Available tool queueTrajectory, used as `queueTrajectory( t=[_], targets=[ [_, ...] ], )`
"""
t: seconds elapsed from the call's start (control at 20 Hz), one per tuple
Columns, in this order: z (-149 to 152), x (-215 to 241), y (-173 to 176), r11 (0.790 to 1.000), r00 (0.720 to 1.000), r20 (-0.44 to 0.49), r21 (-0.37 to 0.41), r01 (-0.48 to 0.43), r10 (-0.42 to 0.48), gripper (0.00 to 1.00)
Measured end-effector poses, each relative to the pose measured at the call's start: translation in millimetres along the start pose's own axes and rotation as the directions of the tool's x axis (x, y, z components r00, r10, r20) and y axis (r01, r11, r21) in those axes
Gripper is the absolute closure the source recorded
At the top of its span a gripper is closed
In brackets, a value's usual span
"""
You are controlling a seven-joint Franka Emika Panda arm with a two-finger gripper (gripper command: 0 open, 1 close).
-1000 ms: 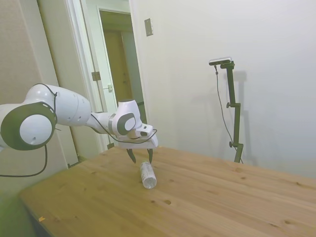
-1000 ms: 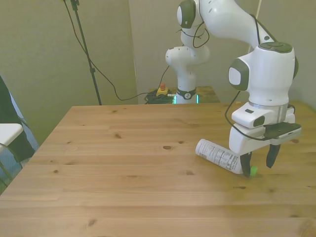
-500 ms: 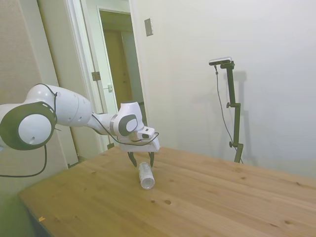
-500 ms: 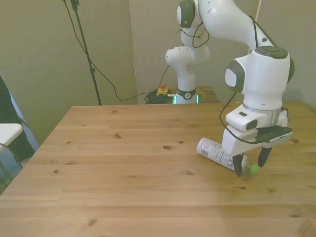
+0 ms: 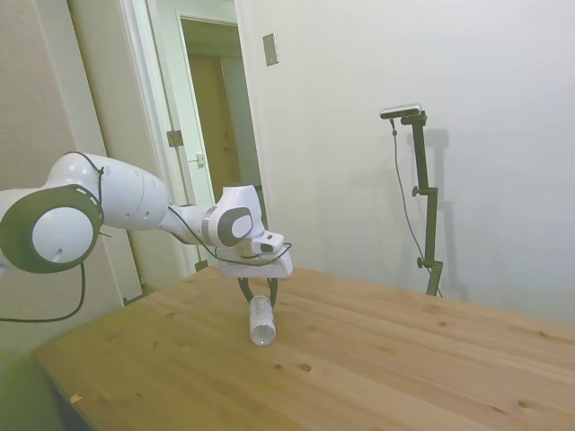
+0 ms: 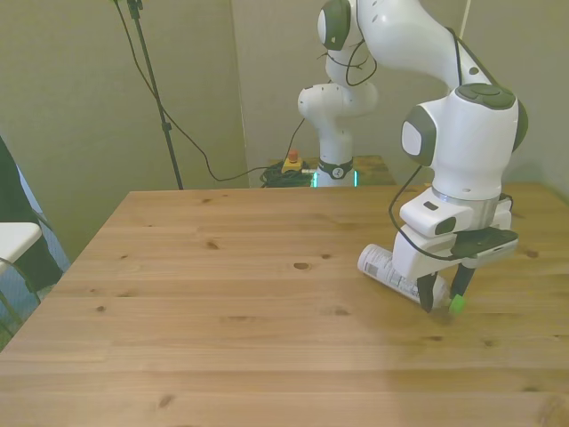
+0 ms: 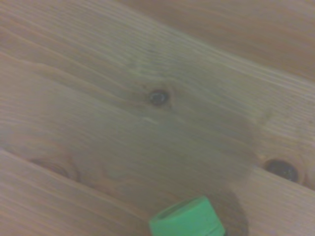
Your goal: Stand the water bottle
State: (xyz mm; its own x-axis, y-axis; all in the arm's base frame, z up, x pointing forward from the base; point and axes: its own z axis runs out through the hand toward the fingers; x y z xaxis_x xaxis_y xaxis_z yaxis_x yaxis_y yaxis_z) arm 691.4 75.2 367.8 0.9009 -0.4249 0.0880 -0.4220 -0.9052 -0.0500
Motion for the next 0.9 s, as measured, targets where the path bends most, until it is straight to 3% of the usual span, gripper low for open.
queueTrajectory(
  t=[0.6, 0.9],
  targets=[
    [-3, 14, 12, 0.999, 1.000, -0.008, -0.012, -0.030, 0.030, 1.00],
    [-33, 36, 15, 0.986, 0.982, -0.086, 0.017, -0.166, 0.167, 1.00]
  ],
)
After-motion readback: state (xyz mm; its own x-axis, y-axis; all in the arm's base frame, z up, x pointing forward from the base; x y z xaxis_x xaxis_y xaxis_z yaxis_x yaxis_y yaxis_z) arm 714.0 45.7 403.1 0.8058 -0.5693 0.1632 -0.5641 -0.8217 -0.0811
